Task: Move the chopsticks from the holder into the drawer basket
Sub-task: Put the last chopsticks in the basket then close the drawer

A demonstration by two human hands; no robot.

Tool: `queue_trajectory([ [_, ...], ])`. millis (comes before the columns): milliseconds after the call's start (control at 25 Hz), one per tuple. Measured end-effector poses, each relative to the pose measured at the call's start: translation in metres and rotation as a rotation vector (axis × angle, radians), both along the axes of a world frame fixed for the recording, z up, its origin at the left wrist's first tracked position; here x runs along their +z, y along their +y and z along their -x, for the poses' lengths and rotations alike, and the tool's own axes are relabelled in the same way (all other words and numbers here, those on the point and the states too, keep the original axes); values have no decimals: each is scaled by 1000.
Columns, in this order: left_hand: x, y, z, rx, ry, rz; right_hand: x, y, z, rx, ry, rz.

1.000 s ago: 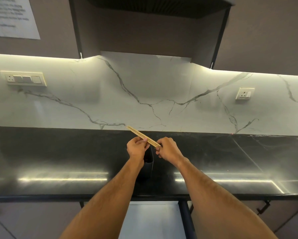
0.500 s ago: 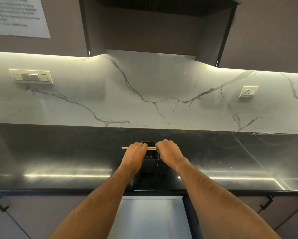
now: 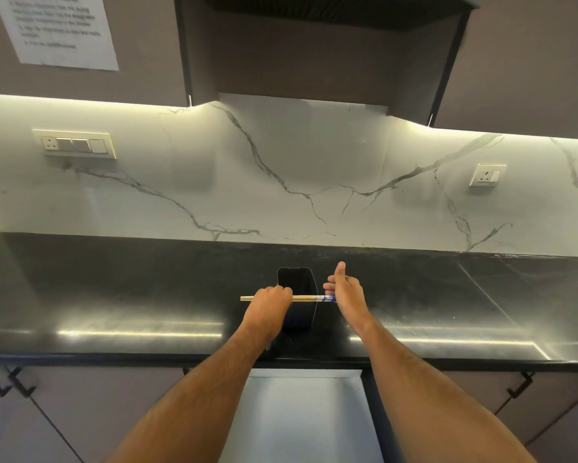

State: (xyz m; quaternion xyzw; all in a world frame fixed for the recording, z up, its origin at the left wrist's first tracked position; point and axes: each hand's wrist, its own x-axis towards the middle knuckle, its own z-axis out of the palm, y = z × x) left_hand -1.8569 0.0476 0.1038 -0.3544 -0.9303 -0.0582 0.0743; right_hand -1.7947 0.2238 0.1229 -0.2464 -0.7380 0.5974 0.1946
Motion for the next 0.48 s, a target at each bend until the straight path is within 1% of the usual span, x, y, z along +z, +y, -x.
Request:
queue_trajectory([
  [80, 0, 0, -2, 9, -13, 0, -2, -6, 0, 8, -3, 17],
  [120, -1, -2, -3, 13, -19, 5, -3, -7, -2, 24, -26, -35],
  [160, -2, -4, -3, 16, -25, 12, -4, -9, -5, 42, -56, -128],
  [240, -6, -7, -5, 29, -41, 28, -5, -10, -14, 111, -86, -421],
  [360, -9, -5, -10, 46, -39, 49, -1, -20, -27, 364, -107, -878],
  [440, -9, -2, -13, 45, -36, 68, 1, -29, -31, 499, -162, -1128],
  [480, -9, -2, -15, 40, -34, 68, 0, -32, -32, 501, -194, -1222],
])
